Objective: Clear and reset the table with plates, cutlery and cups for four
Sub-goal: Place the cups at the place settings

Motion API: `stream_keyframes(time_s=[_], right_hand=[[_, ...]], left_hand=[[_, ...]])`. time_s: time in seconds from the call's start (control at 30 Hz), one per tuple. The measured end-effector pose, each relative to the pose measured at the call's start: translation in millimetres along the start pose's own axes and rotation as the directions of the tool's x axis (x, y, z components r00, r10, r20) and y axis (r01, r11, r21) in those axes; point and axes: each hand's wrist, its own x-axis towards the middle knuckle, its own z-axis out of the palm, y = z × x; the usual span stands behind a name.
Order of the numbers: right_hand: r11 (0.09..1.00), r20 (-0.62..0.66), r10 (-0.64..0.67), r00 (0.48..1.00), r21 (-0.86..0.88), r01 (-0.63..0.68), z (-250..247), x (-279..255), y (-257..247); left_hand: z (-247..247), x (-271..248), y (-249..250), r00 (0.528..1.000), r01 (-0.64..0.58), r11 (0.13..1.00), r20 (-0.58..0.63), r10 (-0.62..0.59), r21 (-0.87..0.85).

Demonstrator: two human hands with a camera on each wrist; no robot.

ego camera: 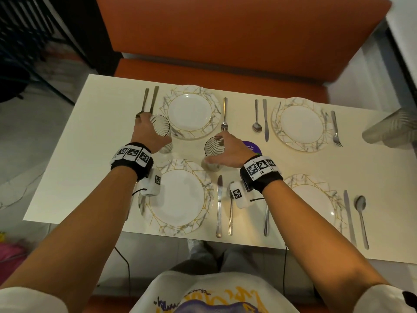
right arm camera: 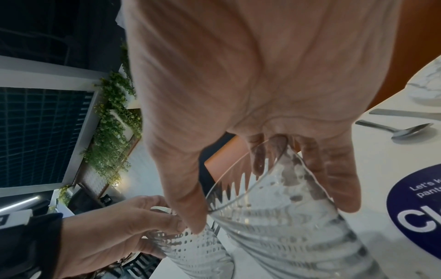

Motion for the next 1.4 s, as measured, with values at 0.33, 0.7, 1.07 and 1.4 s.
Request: stream_keyframes(time_s=[0.33, 0.7, 1.07, 1.4], right_hand=[[0.993, -0.077, 0.023, 0.997, 0.121, -0.013, -20.0, -15.1, 11.5], [0.977, -0.479, 0.03, 0.877, 0.2, 0.076, -84.0, -77.7, 89.3], [0.969, -0.64, 0.183, 0.747, 0.245, -0.027, -200.8, -155.2, 235.1], [0.98, -0.726, 0.2, 0.658, 0.146, -0.136, -341.3, -169.4, 378.6]], left_hand=[[-13.2, -8.0, 12.5, 0.982, -0.137, 0.939, -0.083, 0.171, 0.316], [53.6, -49.3, 143.9, 0.823, -0.567, 0.8, 0.171, 0.541, 0.198], [198.8, -109.7, 339.1, 0.565, -0.749, 0.661, 0.475, 0.674, -0.048], [322.8, -110.0, 512.0, 0.472, -0.834, 0.551, 0.488, 0.734, -0.022]])
